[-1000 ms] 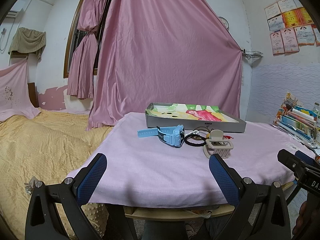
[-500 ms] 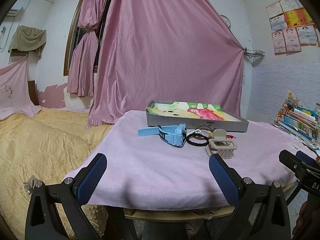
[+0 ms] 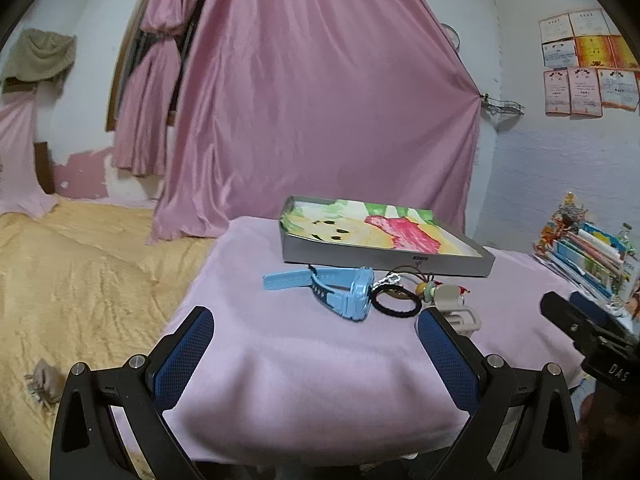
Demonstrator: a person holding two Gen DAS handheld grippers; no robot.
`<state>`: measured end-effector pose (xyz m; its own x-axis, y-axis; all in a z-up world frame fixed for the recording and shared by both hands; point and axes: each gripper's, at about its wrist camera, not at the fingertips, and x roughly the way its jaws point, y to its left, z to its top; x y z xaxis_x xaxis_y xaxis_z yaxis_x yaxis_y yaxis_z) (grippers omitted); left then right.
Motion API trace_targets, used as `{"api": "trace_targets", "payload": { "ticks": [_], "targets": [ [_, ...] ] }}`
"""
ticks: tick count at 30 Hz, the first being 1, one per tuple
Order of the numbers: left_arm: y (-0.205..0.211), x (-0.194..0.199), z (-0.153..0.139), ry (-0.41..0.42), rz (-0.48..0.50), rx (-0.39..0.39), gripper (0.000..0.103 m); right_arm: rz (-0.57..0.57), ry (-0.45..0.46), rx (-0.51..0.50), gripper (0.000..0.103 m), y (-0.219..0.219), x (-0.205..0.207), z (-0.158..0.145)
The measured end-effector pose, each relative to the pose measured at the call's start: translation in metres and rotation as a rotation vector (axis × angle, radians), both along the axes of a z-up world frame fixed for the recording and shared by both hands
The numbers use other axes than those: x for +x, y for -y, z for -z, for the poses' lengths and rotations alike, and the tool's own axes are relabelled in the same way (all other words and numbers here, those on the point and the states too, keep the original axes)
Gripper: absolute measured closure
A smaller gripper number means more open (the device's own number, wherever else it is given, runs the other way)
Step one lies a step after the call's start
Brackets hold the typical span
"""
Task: Organize jewelry
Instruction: 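Move the left tool to the blue smartwatch while the right tool approaches the silver clip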
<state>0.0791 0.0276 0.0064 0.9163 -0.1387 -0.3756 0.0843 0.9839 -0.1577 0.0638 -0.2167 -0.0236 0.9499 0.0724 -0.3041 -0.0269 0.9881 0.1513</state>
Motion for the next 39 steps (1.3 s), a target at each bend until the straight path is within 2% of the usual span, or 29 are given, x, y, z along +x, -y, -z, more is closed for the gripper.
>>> {"api": "trace_targets", "payload": {
  "ticks": [3, 8, 13, 20, 26, 28, 36, 39],
  "targets": [
    [-0.003, 0.018, -0.003, -0.033, 0.038, -0.028, 0.0, -0.028, -0.036, 0.021, 0.001, -0.005, 0.013, 0.003],
    [-0.005, 0.046, -0.004, -0.093, 0.103, -0.061, 0.002, -0.092, -0.11, -0.008, 0.001, -0.023, 0.031, 0.012],
    [0.0, 0.068, 0.004, -0.169, 0.146, -0.049, 0.014, -0.137, -0.183, -0.026, 0.001, -0.035, 0.048, 0.022],
    [0.001, 0.094, 0.017, -0.285, 0.187, -0.1, 0.027, -0.167, -0.278, -0.034, 0.003, -0.046, 0.068, 0.027],
    [0.002, 0.11, 0.023, -0.35, 0.21, -0.128, 0.034, -0.185, -0.375, -0.023, 0.014, -0.052, 0.087, 0.035],
    [0.004, 0.114, 0.024, -0.362, 0.219, -0.128, 0.035, -0.188, -0.393, -0.018, 0.018, -0.053, 0.092, 0.036],
    [0.016, 0.127, 0.027, -0.394, 0.238, -0.105, 0.045, -0.152, -0.418, -0.024, 0.018, -0.048, 0.105, 0.037],
    [0.02, 0.131, 0.029, -0.4, 0.242, -0.093, 0.045, -0.141, -0.417, -0.017, 0.021, -0.044, 0.108, 0.036]
  ]
}}
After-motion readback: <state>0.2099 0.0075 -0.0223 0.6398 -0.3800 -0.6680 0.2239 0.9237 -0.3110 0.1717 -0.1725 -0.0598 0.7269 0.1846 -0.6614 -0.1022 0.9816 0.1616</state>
